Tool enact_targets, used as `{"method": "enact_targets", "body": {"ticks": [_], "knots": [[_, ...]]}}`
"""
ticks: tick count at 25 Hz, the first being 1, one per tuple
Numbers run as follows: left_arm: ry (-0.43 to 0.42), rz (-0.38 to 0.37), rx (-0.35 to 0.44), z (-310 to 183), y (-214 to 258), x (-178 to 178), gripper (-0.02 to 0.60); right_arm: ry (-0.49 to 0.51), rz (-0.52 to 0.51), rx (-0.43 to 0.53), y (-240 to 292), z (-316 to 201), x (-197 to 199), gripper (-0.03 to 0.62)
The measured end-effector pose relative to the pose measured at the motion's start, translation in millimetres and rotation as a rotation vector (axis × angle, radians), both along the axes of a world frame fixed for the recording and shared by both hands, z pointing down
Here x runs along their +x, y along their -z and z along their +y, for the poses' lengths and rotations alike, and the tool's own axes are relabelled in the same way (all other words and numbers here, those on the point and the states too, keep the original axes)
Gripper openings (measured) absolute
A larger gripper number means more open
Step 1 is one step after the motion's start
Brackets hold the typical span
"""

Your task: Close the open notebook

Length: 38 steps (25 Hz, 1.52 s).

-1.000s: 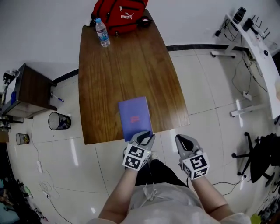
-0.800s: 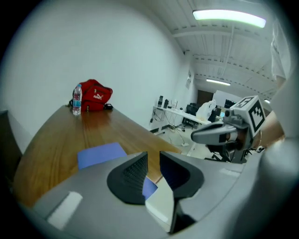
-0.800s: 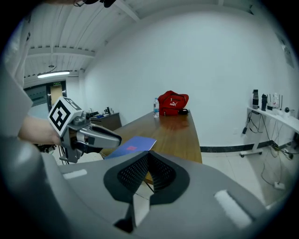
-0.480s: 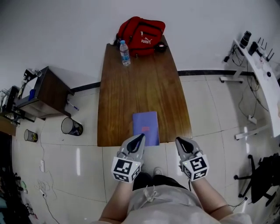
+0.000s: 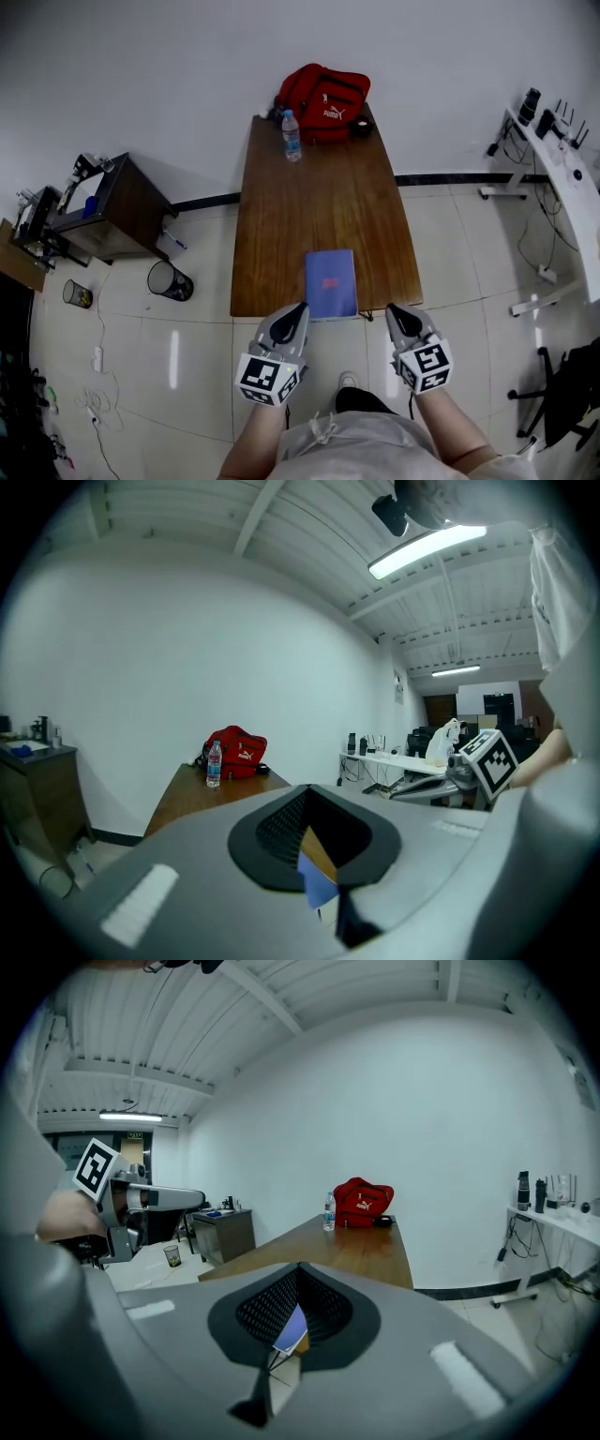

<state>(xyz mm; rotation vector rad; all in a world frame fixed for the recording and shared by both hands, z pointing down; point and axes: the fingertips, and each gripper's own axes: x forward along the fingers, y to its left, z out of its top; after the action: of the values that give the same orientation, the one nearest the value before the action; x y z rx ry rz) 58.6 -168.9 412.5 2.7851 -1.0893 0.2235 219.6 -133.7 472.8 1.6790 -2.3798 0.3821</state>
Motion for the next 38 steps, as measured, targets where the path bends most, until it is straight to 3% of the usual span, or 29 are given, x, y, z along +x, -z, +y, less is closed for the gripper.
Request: {"method": "enact_targets", "body": {"ticks": [11,21,29,38], "knots": [[0.018,0.035,-0.005,108,-1,-95,0.006,0.024,0.02,0.006,2,103,-94,0.006],[-0.015,0.057,0.059,214,23,-172,0.006,0.018,0.071,0.122,49,211,-174,0.006],[-0.053,0.071,0.025,268,16,-193,0.006,-0.012,0.069,0.085,42,278,-207,0.006],[-0.065,0.077,0.029,288,24,-188,0.006,0.012,0.044,0.07,43,298,-223,0.006]]}}
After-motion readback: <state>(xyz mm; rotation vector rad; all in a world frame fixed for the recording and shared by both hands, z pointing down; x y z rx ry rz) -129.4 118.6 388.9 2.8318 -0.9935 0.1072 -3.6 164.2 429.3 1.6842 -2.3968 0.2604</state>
